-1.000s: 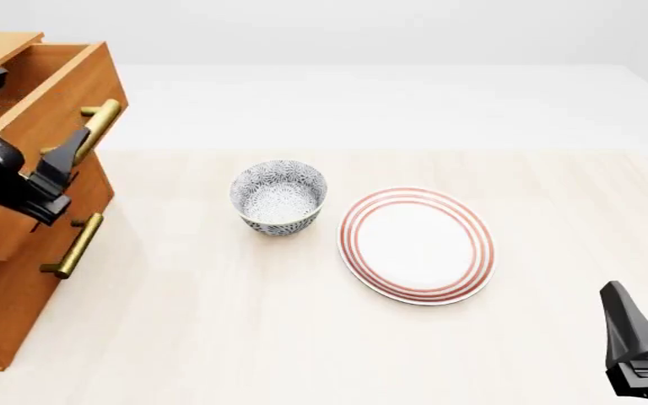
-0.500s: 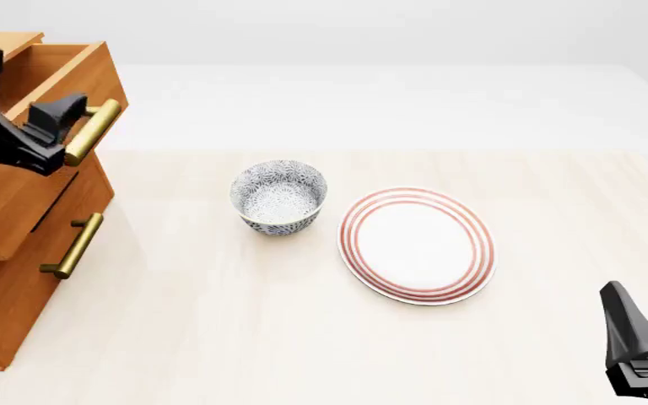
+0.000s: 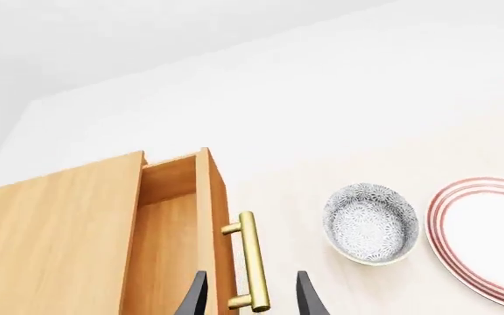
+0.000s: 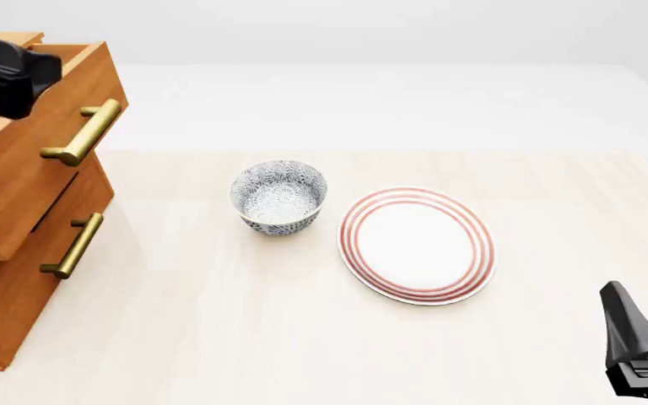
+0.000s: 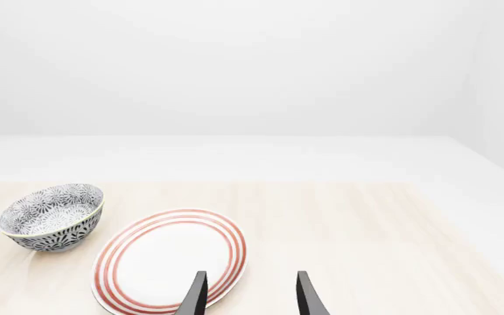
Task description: Open the top drawer of the cabinet.
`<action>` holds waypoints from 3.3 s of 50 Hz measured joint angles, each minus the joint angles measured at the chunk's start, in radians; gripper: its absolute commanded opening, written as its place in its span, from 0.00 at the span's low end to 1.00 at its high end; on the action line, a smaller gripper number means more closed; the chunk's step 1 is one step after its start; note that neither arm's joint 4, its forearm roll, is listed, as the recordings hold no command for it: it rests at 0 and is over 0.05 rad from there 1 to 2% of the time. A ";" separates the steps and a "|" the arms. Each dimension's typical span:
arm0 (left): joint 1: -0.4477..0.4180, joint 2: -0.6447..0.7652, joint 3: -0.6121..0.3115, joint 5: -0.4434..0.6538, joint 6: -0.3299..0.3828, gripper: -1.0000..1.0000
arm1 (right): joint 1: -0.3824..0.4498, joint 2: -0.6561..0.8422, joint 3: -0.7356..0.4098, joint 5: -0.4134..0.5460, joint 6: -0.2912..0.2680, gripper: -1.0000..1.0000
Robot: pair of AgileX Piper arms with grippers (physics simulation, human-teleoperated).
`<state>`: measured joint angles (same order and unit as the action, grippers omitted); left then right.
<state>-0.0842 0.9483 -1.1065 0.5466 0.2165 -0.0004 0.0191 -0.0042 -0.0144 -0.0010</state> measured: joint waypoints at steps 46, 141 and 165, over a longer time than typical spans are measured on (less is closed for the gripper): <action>0.086 0.143 -0.193 0.306 -0.159 1.00 | 0.000 0.000 0.000 0.000 0.000 1.00; 0.075 0.238 -0.047 0.168 -0.217 1.00 | 0.000 0.000 0.000 0.000 0.000 1.00; 0.017 0.233 -0.061 0.191 -0.222 1.00 | 0.000 0.000 0.000 0.000 0.000 1.00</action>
<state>-0.0668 1.1813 -1.1671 0.7379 -0.0051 -0.0004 0.0192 -0.0042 -0.0144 -0.0010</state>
